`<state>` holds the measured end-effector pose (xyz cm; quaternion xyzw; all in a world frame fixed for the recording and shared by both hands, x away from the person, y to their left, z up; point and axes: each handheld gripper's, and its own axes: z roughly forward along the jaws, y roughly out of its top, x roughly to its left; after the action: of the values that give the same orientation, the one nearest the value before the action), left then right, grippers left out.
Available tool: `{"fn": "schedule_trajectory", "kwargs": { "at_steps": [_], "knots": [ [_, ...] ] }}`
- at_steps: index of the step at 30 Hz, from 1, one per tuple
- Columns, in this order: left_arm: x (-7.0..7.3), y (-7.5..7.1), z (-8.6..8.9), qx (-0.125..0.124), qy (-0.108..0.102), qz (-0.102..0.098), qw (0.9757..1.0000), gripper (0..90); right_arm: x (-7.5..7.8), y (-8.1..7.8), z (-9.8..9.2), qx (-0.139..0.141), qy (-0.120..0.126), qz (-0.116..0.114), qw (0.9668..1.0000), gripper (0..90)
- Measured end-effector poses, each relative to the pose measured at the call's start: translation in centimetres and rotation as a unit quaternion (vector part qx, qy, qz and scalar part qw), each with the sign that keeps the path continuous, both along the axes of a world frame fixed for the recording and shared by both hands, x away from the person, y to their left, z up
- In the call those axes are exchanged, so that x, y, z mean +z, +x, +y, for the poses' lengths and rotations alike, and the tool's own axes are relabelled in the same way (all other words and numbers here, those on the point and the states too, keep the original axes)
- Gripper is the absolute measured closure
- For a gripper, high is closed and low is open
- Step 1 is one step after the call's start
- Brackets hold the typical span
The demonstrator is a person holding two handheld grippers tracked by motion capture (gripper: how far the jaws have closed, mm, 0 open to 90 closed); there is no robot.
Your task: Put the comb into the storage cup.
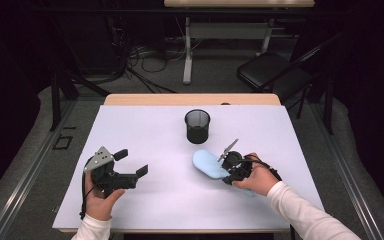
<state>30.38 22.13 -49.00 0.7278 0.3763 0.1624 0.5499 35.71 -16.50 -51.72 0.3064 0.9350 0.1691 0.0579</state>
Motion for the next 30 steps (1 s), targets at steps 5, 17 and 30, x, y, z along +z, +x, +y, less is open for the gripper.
{"fn": "schedule_trajectory", "kwargs": {
  "at_steps": [5,17,30],
  "knots": [
    [0.0,0.0,0.0,0.001,0.000,0.001,1.0000,1.7,0.3,0.0,0.1,-0.002,0.011,-0.013,0.9998,69.7],
    [-0.1,0.1,0.0,-0.001,-0.001,0.001,1.0000,1.7,0.8,0.1,-0.1,-0.009,0.036,-0.032,0.9988,69.7],
    [-0.1,0.1,0.0,-0.001,-0.003,0.002,1.0000,1.7,1.6,0.1,-0.3,-0.014,0.074,-0.062,0.9952,69.7]
  ]
}}
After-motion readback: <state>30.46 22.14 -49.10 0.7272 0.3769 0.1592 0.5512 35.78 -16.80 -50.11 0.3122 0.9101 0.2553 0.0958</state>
